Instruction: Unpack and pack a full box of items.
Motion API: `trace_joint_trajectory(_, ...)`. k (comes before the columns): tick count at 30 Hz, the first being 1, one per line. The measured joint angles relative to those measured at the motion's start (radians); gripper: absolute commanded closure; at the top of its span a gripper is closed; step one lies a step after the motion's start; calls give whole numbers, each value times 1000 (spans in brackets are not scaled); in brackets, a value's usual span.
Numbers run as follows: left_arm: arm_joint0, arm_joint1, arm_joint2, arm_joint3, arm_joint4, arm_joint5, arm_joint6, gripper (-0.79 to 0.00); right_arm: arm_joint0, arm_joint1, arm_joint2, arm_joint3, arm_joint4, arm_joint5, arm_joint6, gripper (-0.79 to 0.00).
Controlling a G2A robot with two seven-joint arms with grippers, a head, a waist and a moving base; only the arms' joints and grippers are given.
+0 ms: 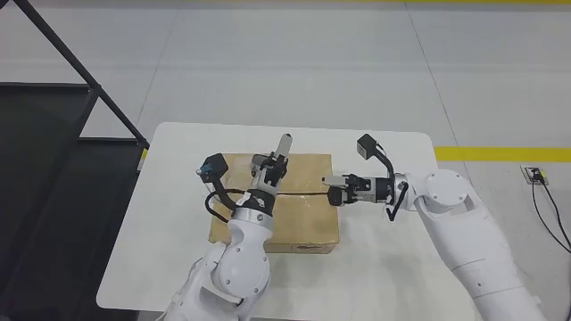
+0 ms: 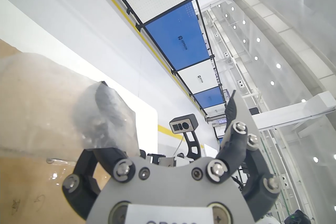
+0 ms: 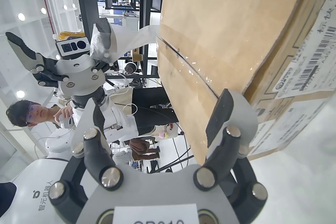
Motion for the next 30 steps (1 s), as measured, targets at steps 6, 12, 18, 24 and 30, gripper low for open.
trace_joint_trajectory(6,-17,-12,13,21,17,8,-7,-785,-48,22,65,-44,18,-11,-6,-785)
trace_joint_trajectory(12,-31,-23,26,41,37,15,-23,-785,-100,43,121,-93,28,-7,2,-785)
trace_joint_trajectory(18,-36,-33,36,58,60,18,-38,-785,-138,58,163,-125,49,-18,7,-785)
trace_joint_trajectory(24,-34,-39,49,79,105,32,-75,-785,-168,71,196,-148,65,-24,13,-785)
trace_joint_trajectory(30,-20,-42,67,94,162,45,-123,-785,-188,81,216,-159,77,-28,9,-785)
